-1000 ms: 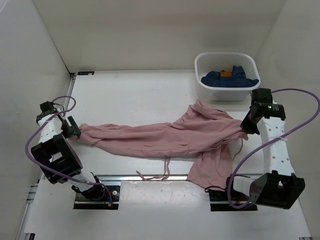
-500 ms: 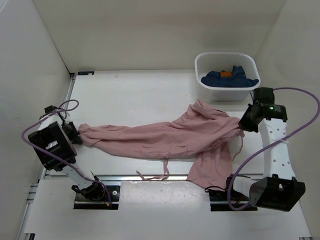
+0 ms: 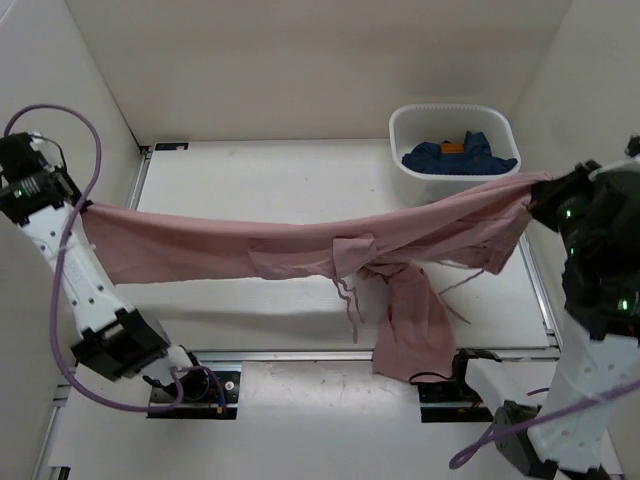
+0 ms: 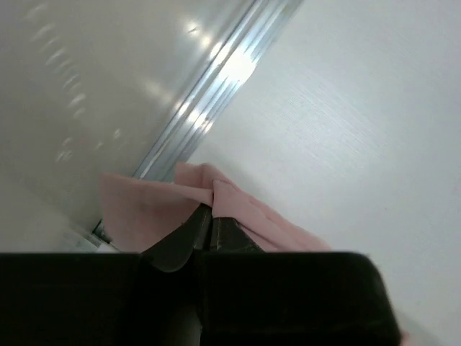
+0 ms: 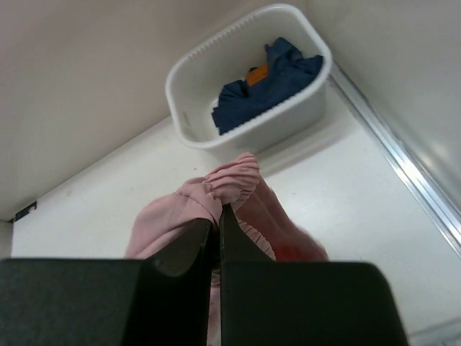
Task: Fold and stack the trousers
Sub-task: Flatten the trousers out
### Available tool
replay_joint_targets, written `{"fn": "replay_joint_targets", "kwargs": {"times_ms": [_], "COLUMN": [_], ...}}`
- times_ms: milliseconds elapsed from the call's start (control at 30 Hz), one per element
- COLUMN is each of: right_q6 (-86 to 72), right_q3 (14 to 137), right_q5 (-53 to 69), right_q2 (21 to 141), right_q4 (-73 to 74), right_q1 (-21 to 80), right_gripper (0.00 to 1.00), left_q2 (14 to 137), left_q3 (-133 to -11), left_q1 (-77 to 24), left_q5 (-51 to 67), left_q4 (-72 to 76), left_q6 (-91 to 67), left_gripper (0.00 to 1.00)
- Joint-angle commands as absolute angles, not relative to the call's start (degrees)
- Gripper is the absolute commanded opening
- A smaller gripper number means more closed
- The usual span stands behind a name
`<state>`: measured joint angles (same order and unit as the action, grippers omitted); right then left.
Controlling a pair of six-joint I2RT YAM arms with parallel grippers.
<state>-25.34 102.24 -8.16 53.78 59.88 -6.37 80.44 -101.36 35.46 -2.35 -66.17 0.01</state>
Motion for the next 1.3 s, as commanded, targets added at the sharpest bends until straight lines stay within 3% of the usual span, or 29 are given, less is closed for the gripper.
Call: {"fn": "replay_joint_targets", "kwargs": {"times_ms": [0, 100, 133, 167, 200, 267, 367, 400, 467, 600, 733, 867, 1000, 1133, 1200, 1233, 1267], "right_q6": [-26.8, -27.9, -27.9, -27.9, -27.9, -28.4, -25.8, -24.6, -23.0, -20.6, -27.8, -38.6, -48.5, -48.0, -48.0, -48.0, -47.0], "right_q3": [106.7, 120.0, 125.5, 137.7, 143.8, 150.2, 138.4, 127.9, 119.4, 109.2, 85.7, 62.1, 49.2, 47.4, 47.4, 47.4, 47.4], "right_q5": [-3.6, 0.1, 0.1, 0.9, 2.4, 6.6, 5.1, 1.9, -0.5, -8.9, -17.0, -14.4, -9.8, -8.4, -8.4, -8.4, -8.4], "right_q2": [70.1, 86.9, 96.7, 101.7, 106.6, 115.6, 110.0, 106.9, 97.8, 85.8, 76.1, 69.6, 74.1, 85.5, 88.8, 91.3, 92.4], "right_q4": [52.2, 52.7, 54.7, 57.5, 62.8, 66.3, 65.1, 63.6, 59.9, 63.8, 67.1, 63.6, 55.3, 49.5, 47.9, 47.1, 45.4], "right_q1": [-5.8, -3.0, -2.0, -0.5, -0.4, -0.4, 1.0, 1.6, 2.7, 8.4, 18.2, 32.9, 52.6, 59.8, 60.5, 60.5, 60.5], "right_gripper": [0.0, 0.02, 0.11, 0.48, 0.6, 0.82, 0.87, 0.9, 0.96, 0.97, 0.97, 0.94, 0.94, 0.94, 0.87, 0.68, 0.57], "left_q2": [100.4, 112.7, 119.3, 122.1, 123.3, 118.3, 113.7, 111.5, 104.1, 96.5, 89.6, 82.3, 76.6, 74.7, 74.1, 73.5, 72.9], "left_q3": [-109.5, -123.0, -125.3, -129.2, -128.0, -122.3, -117.4, -114.6, -104.6, -96.7, -89.0, -81.4, -75.8, -72.2, -70.5, -70.5, -69.6], "left_q1": [30.9, 24.8, 23.1, 20.8, 20.0, 16.7, 12.4, 11.5, 9.9, 7.5, 6.2, 6.2, 6.2, 6.2, 6.2, 6.2, 6.2], "left_q5": [-3.0, -4.3, -5.3, -6.4, -4.8, -5.6, -8.6, -9.2, -12.2, -12.8, -11.5, -11.0, -11.0, -11.0, -11.0, -11.0, -11.0], "left_q4": [-72.9, -75.4, -75.4, -75.4, -75.4, -66.6, -68.0, -68.0, -64.9, -63.5, -64.8, -65.8, -66.4, -67.0, -67.0, -67.0, -67.0], "left_q6": [0.0, 0.0, 0.0, 0.0, 0.0, 0.0, 0.0, 0.0, 0.0, 0.0, 0.0, 0.0, 0.0, 0.0, 0.0, 0.0, 0.0], "left_gripper": [0.14, 0.17, 0.36, 0.5, 0.7, 0.9, 0.98, 0.99, 1.0, 1.0, 1.0, 1.0, 1.0, 1.0, 1.0, 1.0, 1.0]}}
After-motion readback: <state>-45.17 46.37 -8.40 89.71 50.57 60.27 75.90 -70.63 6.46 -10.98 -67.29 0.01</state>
